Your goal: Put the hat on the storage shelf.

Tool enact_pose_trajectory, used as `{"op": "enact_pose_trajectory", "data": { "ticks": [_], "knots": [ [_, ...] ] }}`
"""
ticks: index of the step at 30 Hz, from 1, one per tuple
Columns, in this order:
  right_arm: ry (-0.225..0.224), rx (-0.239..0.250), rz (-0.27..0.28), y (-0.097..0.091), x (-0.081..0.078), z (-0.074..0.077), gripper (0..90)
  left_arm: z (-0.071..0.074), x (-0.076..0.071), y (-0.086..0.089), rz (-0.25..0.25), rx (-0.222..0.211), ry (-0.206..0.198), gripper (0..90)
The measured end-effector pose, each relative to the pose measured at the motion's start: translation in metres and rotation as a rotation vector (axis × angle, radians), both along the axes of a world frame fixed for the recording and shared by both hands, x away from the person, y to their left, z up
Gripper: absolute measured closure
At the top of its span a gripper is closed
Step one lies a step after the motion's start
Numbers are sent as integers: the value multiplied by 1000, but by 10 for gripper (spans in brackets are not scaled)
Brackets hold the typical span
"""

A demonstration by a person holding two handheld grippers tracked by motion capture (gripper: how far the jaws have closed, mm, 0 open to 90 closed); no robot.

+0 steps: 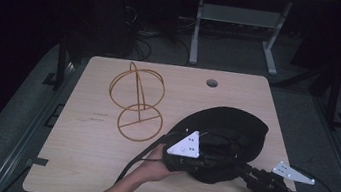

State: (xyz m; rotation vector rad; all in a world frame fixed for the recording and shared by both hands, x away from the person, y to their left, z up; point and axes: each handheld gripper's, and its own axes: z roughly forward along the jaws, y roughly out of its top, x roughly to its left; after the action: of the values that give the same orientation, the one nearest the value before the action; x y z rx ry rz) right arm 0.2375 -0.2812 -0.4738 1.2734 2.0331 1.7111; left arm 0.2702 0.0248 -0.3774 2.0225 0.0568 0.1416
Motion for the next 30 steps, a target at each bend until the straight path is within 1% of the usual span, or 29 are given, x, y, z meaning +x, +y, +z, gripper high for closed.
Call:
{"op": "enact_pose_trajectory", "data": {
  "ticks": [2, 4, 5, 7, 8, 11, 14, 17, 19, 20, 21, 25, 28, 30],
  "knots": [
    [-25, -12, -17, 1, -1, 1, 834, 1, -1, 1, -1, -6, 1, 864],
    [-45, -24, -27, 1, -2, 4, 882, 2, 0, 2, 2, -9, 2, 864],
    [-61, -35, -31, 1, -3, 5, 890, 3, 0, 4, 5, -8, -1, 863],
    [-86, -51, -38, 1, -6, 9, 894, 4, 0, 7, 11, -3, -5, 862],
    [-97, -52, -39, 1, -7, 11, 895, 5, 0, 7, 12, -1, -5, 861],
    [-118, -61, -41, 0, -10, 17, 896, 6, -2, 11, 21, 22, -24, 857],
    [-144, -72, -42, -1, -11, 25, 897, 6, -3, 15, 38, 33, -26, 847],
    [-174, -84, -43, -2, -12, 35, 897, 7, -3, 19, 54, 48, -33, 815],
    [-194, -96, -45, -4, -14, 42, 897, 7, -2, 21, 65, 58, -30, 773],
    [-198, -99, -45, -4, -14, 44, 898, 7, -2, 23, 75, 65, -35, 763],
    [-208, -106, -46, -5, -15, 49, 897, 7, -2, 23, 77, 69, -36, 747],
    [-231, -123, -43, -5, -15, 58, 897, 7, -4, 26, 91, 79, -41, 705],
    [-253, -147, -41, -5, -16, 67, 898, 8, -5, 30, 107, 87, -46, 656],
    [-265, -150, -39, -5, -16, 72, 898, 9, -5, 33, 120, 91, -53, 632]
  ]
}}
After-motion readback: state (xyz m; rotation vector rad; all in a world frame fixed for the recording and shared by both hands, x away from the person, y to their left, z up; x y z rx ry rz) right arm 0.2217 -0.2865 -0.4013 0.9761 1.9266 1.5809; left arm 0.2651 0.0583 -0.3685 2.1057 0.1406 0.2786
